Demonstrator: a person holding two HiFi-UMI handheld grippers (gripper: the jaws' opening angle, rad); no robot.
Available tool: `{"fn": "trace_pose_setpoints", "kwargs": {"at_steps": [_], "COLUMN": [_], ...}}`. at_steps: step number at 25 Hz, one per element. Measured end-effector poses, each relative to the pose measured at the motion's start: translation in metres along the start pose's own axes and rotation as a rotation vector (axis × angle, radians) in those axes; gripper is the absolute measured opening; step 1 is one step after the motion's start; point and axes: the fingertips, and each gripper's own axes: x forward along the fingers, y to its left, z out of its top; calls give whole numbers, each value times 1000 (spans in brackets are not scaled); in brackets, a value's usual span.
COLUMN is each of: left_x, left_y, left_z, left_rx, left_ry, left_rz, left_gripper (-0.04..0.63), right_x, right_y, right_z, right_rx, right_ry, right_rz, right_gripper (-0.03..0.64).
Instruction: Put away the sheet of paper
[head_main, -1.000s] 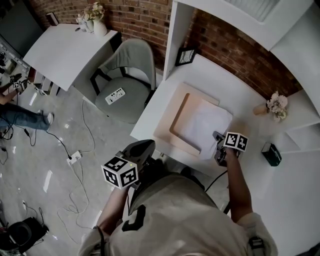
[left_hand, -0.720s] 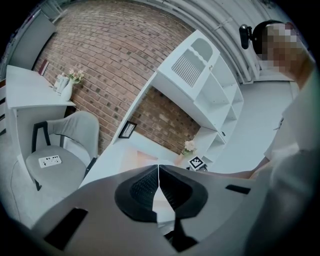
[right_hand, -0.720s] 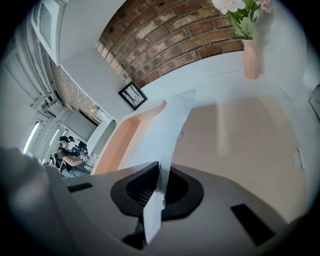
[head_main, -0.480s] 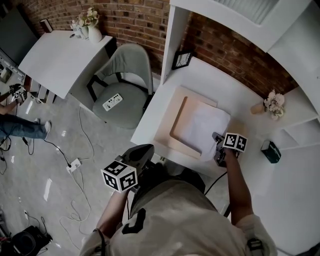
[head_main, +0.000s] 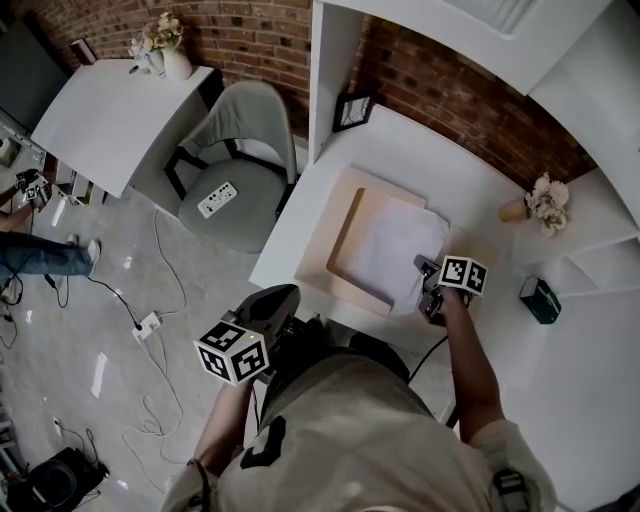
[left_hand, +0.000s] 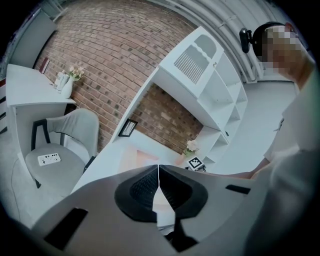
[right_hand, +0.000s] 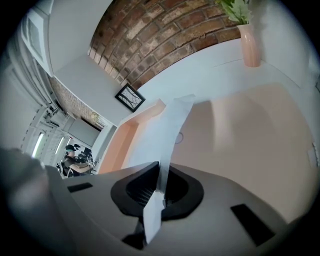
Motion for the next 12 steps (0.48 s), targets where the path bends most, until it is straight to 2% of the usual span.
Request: {"fn": "trace_pose_setpoints", "kwargs": {"at_steps": [5,12], "left_x": [8,8], "left_y": [-4,-3], "left_z": [1,-1], "left_rx": [-8,-15], "left_ry": [6,9], "left_rz": [24,37], "left_gripper": [20,20], "right_x": [8,15], "right_y": [3,14], "right_z": [4,0], "right_rx": [55,51], "right_ry": [12,38], "right_rz": [55,93], "right_gripper": [28,28]}}
